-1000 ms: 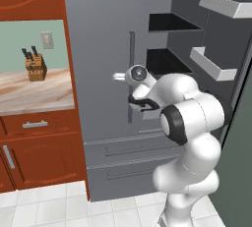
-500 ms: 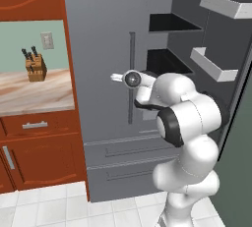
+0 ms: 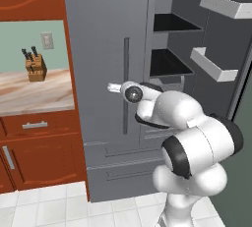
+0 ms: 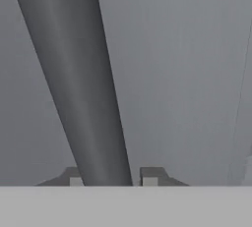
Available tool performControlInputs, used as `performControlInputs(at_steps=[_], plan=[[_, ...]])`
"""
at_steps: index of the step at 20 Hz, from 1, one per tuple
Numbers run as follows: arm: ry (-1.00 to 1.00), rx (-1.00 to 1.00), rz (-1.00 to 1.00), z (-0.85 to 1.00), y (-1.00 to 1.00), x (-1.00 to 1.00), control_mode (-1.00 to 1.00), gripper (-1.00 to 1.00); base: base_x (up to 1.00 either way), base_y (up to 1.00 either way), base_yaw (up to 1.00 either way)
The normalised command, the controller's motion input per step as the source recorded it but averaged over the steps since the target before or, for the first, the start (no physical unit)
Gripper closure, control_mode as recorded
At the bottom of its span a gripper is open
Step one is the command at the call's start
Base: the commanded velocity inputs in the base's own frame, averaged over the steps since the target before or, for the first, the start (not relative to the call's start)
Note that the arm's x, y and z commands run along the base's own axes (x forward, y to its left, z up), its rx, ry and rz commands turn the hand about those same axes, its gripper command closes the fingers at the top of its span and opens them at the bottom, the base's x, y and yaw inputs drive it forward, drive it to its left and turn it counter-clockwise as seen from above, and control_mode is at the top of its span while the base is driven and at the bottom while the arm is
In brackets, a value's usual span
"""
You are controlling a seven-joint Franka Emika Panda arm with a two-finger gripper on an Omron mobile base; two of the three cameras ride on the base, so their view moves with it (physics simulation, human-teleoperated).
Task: Retrieve the sausage and cheese from the fridge and place them on the cutting board on the counter.
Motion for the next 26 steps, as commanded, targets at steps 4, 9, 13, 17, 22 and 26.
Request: performControlInputs(at_steps=[4,9,13,17,22,26], plan=[[0.22,0.00,-0.05,0.13,0.74,-0.71,-1.00,1.00,0.00,0.00,0.00],[0.29,0.00,-0.15,0.01,0.86,-0.31,-1.00,1.00,0.00,0.00,0.00],[0.28,-0.01,-0.21,-0.05,0.81,0.00,-1.00,1.00,0.00,0.00,0.00],[0.08,-0.05,-0.23,-0.36,0.93,0.00,-1.00,-1.00,0.00,0.00,0.00],[0.04,-0.03,-0.27,-0.06,0.66,0.11,-1.00,-1.00,0.00,0.00,0.00],[0.09,-0.04,-0.35,0.26,0.77,-0.03,-1.00,-1.00,0.00,0.00,0.00]])
